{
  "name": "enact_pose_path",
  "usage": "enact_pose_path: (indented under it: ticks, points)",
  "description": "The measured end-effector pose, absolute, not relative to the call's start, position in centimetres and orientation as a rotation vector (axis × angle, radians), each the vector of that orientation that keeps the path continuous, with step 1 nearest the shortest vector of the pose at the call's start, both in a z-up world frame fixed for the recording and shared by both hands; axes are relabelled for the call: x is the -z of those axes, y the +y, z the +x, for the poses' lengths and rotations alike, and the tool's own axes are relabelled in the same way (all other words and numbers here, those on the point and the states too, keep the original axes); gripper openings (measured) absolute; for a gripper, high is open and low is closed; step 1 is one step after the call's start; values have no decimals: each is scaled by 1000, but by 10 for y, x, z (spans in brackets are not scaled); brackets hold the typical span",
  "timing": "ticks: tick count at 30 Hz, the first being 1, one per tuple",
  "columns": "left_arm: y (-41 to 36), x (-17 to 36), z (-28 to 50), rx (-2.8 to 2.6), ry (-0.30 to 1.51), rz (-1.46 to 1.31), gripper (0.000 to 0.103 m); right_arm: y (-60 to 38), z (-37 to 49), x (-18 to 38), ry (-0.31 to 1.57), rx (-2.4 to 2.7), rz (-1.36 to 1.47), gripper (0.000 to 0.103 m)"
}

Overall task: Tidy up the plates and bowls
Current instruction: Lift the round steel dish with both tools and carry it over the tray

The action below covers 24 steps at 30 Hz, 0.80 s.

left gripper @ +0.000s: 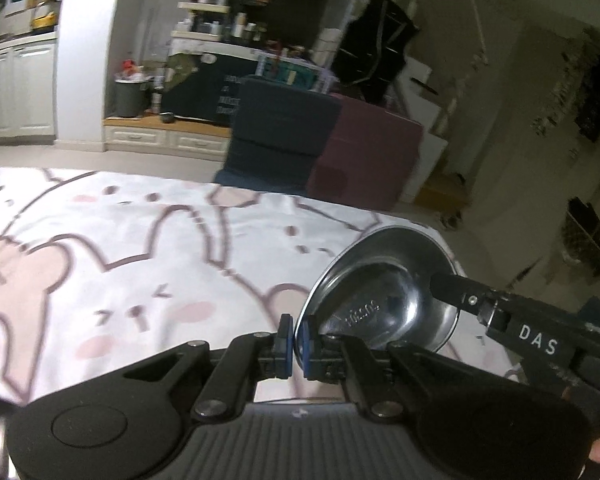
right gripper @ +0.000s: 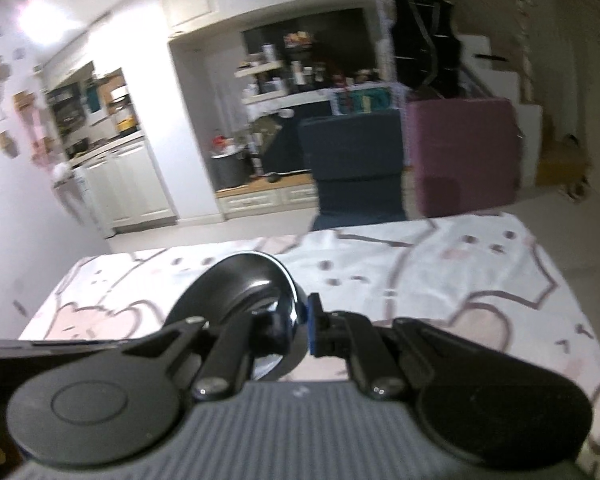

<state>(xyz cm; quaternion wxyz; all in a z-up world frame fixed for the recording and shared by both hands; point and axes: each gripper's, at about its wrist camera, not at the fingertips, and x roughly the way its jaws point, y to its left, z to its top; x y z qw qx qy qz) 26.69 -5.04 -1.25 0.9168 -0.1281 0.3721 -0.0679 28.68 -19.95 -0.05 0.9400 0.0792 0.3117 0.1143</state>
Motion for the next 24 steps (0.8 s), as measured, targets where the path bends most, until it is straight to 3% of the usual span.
enact_pose_path:
  ticks: [12, 24]
  points:
    - [61, 16, 212, 13, 802, -256, 5, -76, 258, 1, 674, -403, 129, 7]
    - [135, 48, 179, -88, 913, -205, 6, 13, 238, 32, 832, -495, 164, 6]
